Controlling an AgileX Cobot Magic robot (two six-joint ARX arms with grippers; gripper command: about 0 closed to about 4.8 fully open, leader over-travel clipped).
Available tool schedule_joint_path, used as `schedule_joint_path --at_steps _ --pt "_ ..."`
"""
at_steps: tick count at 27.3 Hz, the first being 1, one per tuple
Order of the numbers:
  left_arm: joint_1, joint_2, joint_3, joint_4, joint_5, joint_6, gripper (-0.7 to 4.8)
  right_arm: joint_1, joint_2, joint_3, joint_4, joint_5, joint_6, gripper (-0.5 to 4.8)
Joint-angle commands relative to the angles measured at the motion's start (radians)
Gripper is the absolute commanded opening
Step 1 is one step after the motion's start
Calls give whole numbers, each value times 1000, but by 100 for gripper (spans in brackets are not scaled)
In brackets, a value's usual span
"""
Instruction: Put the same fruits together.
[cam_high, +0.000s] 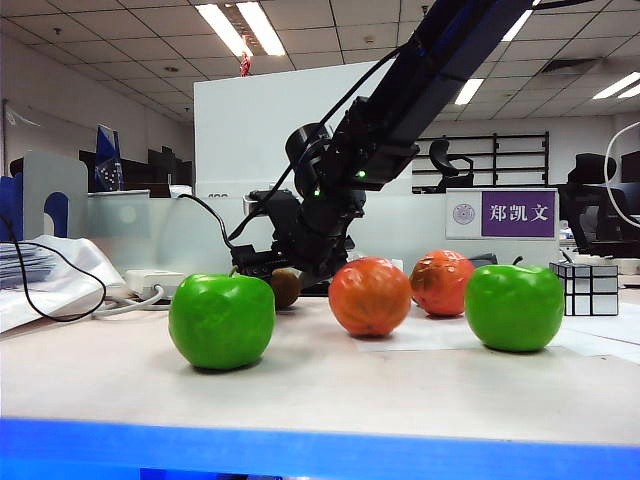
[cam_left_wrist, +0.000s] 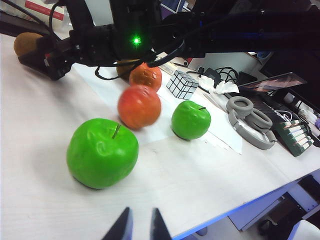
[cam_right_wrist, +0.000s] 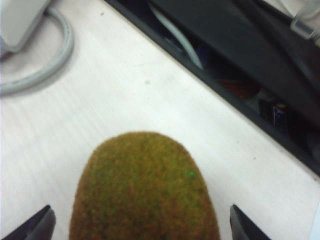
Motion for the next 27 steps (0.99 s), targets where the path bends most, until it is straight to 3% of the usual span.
schedule_joint_path --at_steps 1,3,6,8,13,18,27 --pt "1 -1 3 7 8 7 62 3 0 6 18 -2 3 246" --pt "1 -1 3 6 8 6 62 3 2 6 24 -6 3 109" --pt "1 -1 3 6 14 4 62 3 3 6 24 -6 3 64" --pt "1 -1 3 6 15 4 62 3 3 7 24 -6 2 -9" --pt "1 -1 2 3 14 4 62 2 3 31 5 -4 -2 -7" --pt "1 -1 2 -10 14 6 62 -11 -2 138 -114 2 -16 -7" --pt "1 -1 2 -8 7 8 62 -102 -24 253 -215 48 -41 -7"
